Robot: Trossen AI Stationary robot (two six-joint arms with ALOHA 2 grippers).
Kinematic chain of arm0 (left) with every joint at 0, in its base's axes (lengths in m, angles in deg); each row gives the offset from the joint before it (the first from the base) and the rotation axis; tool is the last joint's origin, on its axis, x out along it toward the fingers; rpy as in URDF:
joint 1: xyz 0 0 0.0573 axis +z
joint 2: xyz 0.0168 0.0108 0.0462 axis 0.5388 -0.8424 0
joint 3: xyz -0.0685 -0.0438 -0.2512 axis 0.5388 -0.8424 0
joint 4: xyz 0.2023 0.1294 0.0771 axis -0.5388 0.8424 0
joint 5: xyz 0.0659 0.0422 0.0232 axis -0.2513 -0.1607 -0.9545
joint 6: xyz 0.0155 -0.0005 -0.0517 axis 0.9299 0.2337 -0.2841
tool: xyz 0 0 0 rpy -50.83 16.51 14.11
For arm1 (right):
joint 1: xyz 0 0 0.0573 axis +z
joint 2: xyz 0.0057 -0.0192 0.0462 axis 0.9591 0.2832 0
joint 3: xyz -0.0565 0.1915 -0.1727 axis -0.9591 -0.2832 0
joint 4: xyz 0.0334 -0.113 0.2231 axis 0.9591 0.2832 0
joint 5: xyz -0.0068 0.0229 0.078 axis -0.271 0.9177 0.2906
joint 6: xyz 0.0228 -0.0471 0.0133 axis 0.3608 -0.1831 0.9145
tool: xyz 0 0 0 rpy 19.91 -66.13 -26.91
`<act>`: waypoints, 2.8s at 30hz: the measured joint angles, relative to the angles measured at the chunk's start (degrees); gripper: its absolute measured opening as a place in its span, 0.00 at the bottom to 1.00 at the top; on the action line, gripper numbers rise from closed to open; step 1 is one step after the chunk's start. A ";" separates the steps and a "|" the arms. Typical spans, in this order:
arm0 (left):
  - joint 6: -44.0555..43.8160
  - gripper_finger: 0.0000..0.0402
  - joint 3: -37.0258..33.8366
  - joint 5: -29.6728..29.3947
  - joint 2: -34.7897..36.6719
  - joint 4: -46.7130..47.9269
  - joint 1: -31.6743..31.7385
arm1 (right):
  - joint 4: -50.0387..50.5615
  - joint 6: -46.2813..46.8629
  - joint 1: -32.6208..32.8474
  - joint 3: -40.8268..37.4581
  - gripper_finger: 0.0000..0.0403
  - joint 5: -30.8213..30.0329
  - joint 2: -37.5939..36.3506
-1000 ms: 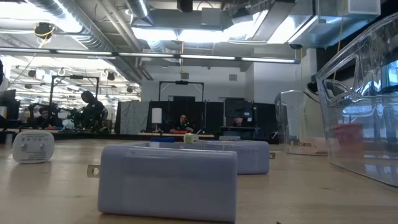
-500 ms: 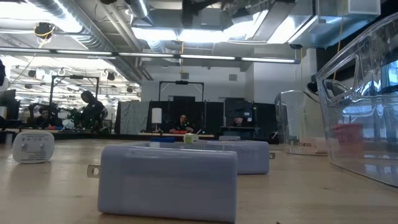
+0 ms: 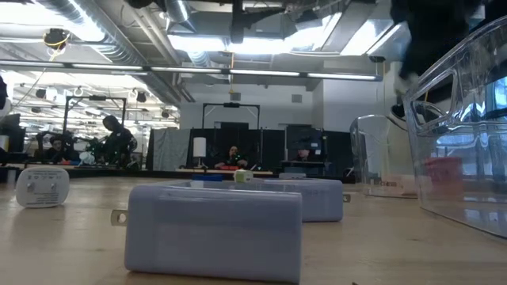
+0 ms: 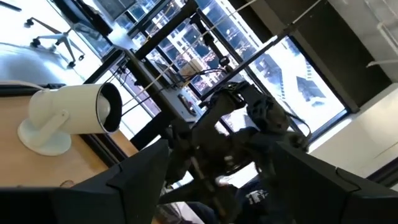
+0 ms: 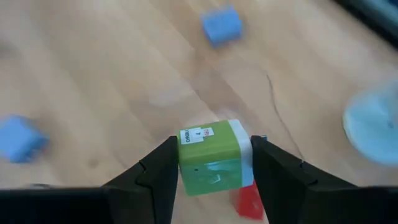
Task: Pick & Place Office items
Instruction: Put the bottom green charger adapter into the top transparent bin, then put the dark blue digital timer into the bottom transparent bin
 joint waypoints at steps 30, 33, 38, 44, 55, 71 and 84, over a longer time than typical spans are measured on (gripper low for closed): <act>17.74 0.69 0.00 -5.60 -0.02 24.10 0.00 | -4.71 24.97 -1.08 -14.91 0.57 11.25 1.47; 23.12 0.69 0.00 -12.76 -0.02 30.05 0.02 | -5.73 25.07 -1.08 -14.91 0.61 11.24 1.47; 28.74 0.69 0.00 -21.55 -0.02 43.15 3.22 | -7.60 26.20 -1.08 -14.89 0.64 11.04 1.47; 28.46 0.69 -0.09 -15.25 -3.63 54.17 12.12 | -8.44 22.81 -1.08 -14.02 0.65 11.02 1.41; 28.38 0.69 -0.06 -5.09 -15.93 52.73 23.45 | -8.49 7.62 -4.01 -5.89 0.65 10.79 1.38; 28.36 0.69 0.17 -2.42 -21.79 49.12 26.18 | -8.38 -11.45 -8.41 2.53 0.65 4.60 1.38; 26.57 0.40 0.22 -1.65 -21.90 51.62 26.08 | -8.78 0.60 -6.28 2.93 0.64 6.14 1.38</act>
